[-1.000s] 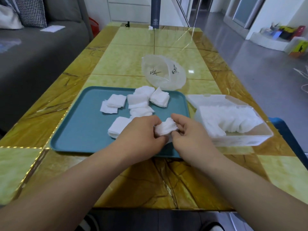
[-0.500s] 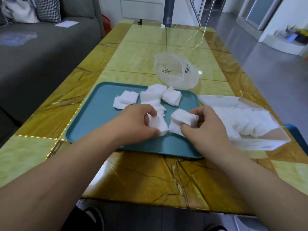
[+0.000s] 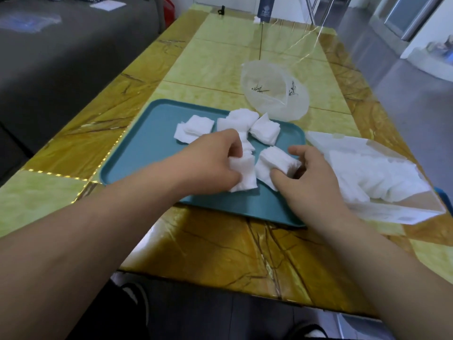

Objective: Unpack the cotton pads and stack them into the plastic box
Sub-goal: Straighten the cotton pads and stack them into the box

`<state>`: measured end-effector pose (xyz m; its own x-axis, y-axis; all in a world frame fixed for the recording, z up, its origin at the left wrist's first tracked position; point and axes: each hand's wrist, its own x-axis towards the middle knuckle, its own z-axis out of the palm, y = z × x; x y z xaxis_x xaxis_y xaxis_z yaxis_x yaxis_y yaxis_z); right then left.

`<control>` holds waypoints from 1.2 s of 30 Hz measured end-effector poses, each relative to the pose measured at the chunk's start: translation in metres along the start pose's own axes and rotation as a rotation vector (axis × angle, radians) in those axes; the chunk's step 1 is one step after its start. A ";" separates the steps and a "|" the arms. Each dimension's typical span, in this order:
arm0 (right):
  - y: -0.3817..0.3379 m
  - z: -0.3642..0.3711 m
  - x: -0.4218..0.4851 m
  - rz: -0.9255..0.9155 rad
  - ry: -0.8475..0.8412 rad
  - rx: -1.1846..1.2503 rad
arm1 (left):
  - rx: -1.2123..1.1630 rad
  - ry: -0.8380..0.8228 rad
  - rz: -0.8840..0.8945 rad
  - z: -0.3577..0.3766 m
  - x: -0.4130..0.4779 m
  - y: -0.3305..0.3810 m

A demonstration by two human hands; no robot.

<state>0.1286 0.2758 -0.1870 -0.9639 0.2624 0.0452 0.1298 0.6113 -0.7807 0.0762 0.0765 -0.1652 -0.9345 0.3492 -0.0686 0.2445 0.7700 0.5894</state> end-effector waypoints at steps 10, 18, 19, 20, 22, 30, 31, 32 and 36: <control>0.002 -0.004 0.000 -0.028 -0.012 0.069 | -0.254 0.037 -0.029 -0.007 -0.003 0.001; 0.002 -0.008 0.000 -0.043 -0.016 0.101 | -0.367 0.034 0.024 -0.007 -0.008 0.002; 0.003 -0.008 0.000 -0.044 -0.016 0.102 | -0.402 0.038 -0.001 -0.007 -0.008 0.003; 0.004 -0.008 0.001 -0.043 -0.014 0.104 | -0.409 0.042 -0.019 -0.007 -0.007 0.004; 0.005 -0.008 0.002 -0.037 -0.015 0.107 | -0.308 0.033 -0.010 -0.007 -0.006 0.002; 0.003 -0.010 0.003 -0.026 0.022 0.139 | -0.275 0.182 0.084 -0.007 -0.004 0.001; 0.002 -0.010 0.003 -0.027 0.033 0.154 | -0.313 0.236 0.068 -0.009 -0.004 0.002; 0.002 -0.011 0.003 -0.028 0.039 0.165 | -0.381 0.284 0.044 -0.011 -0.004 0.003; -0.001 -0.012 0.001 -0.029 0.029 0.187 | -0.649 0.333 0.008 -0.018 -0.007 0.009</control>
<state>0.1302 0.2845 -0.1785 -0.9592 0.2696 0.0855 0.0538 0.4706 -0.8807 0.0804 0.0714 -0.1448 -0.9877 0.0931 0.1255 0.1458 0.2605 0.9544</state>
